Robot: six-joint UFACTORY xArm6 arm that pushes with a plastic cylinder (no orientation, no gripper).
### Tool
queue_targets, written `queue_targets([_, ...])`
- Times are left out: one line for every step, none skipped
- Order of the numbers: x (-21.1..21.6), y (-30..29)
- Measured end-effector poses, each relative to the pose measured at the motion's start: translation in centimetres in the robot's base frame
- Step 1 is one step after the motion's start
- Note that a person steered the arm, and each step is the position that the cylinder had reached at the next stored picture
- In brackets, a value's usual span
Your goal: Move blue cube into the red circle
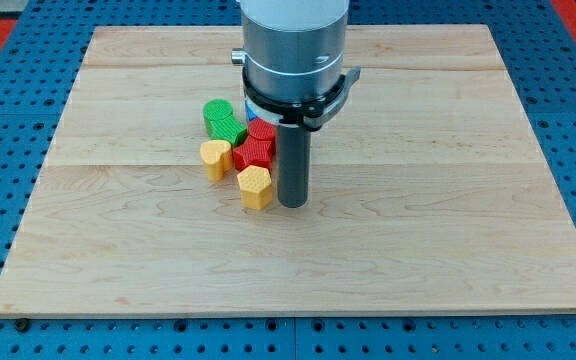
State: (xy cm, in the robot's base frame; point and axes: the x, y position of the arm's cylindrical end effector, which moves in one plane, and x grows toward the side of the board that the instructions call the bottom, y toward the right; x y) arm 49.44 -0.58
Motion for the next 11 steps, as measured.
queue_targets([-0.7, -3.6])
queue_targets([0.2, -3.2])
queue_targets([0.6, 1.0])
queue_targets([-2.9, 11.2])
queue_targets([-11.6, 16.4])
queue_targets([-17.2, 15.1])
queue_targets([-19.5, 11.2])
queue_targets([-16.9, 5.9])
queue_targets([-15.3, 1.0])
queue_targets([-16.4, 0.4])
queue_targets([-16.9, -3.0])
